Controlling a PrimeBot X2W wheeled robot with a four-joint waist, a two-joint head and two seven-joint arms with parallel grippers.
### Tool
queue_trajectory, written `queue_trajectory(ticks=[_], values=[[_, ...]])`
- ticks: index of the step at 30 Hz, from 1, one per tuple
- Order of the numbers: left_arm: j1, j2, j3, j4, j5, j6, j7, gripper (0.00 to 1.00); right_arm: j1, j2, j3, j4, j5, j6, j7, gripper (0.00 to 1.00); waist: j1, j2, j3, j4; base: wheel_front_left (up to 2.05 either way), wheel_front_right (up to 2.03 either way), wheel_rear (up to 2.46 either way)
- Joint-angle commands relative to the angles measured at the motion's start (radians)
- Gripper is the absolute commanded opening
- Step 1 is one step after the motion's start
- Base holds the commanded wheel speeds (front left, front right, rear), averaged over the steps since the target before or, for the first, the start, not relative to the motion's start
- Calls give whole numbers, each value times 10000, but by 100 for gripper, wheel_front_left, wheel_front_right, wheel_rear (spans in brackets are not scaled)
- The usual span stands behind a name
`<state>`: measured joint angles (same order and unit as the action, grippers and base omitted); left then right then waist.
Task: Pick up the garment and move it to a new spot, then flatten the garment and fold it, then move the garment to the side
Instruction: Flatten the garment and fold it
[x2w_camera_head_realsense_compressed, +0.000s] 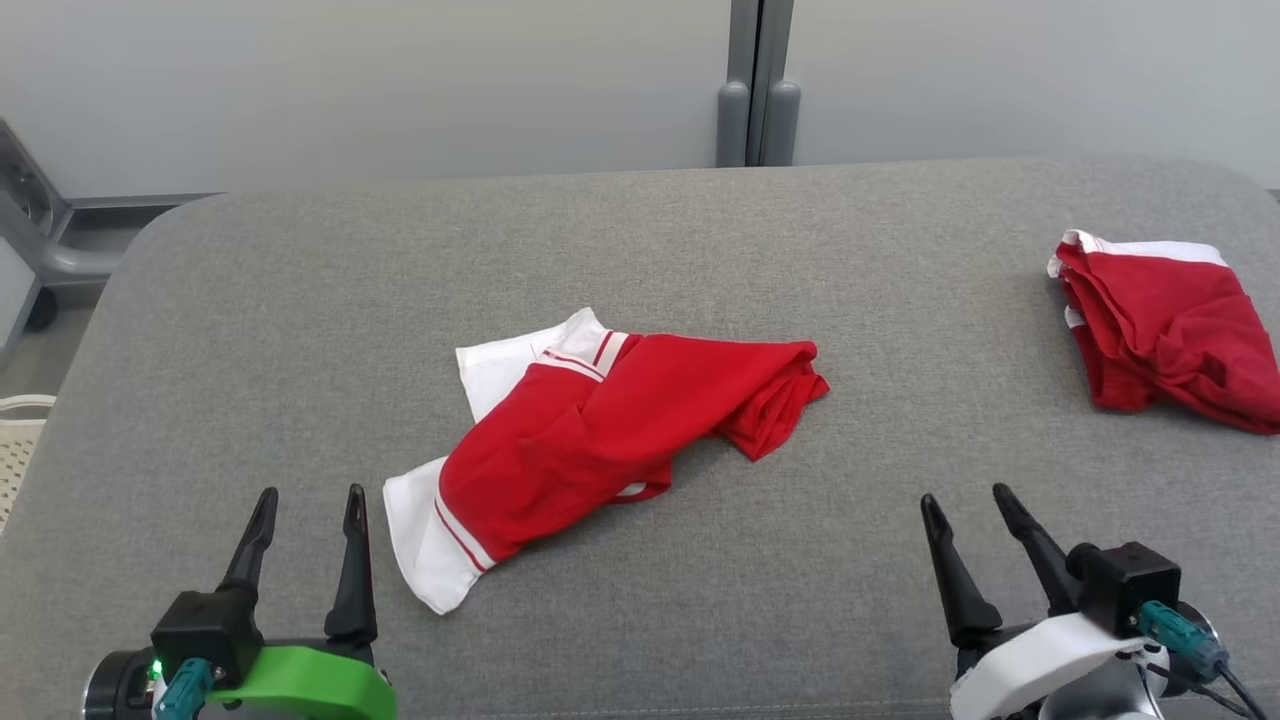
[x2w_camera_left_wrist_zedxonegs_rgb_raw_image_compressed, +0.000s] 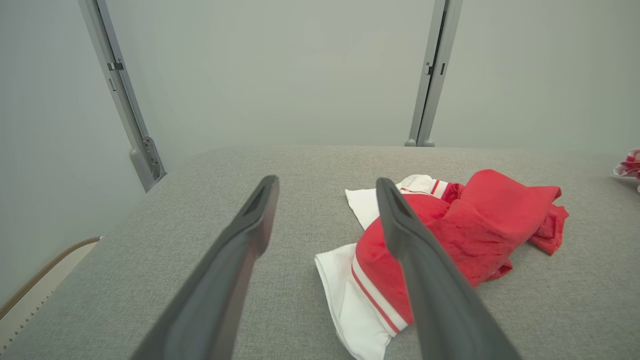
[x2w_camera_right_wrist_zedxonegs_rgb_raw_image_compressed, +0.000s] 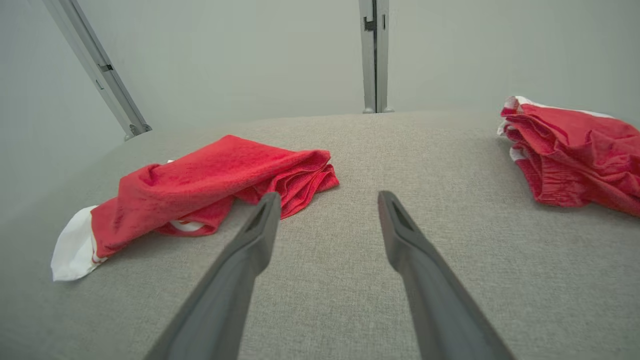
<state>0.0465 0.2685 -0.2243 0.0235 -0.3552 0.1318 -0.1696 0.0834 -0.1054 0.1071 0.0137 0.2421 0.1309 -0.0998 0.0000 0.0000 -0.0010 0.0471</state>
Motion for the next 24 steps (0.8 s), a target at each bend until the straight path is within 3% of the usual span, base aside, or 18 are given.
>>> queue_trajectory(ticks=[1,10,24], values=[[-255,-6,-37,-1,35,-28,-16,100,-30,-156,152,76,-69,-5,195,100,0,0,76,169,0,0,0],[-707,-247,-371,307,-30,-208,-78,100,-1058,-1082,1409,890,391,-5,1539,100,0,0,563,876,0,0,0],[-1899,-1012,-984,1282,-11,-690,-649,100,-3838,-2300,2808,2710,1072,-9,1879,100,0,0,1823,2069,0,0,0]])
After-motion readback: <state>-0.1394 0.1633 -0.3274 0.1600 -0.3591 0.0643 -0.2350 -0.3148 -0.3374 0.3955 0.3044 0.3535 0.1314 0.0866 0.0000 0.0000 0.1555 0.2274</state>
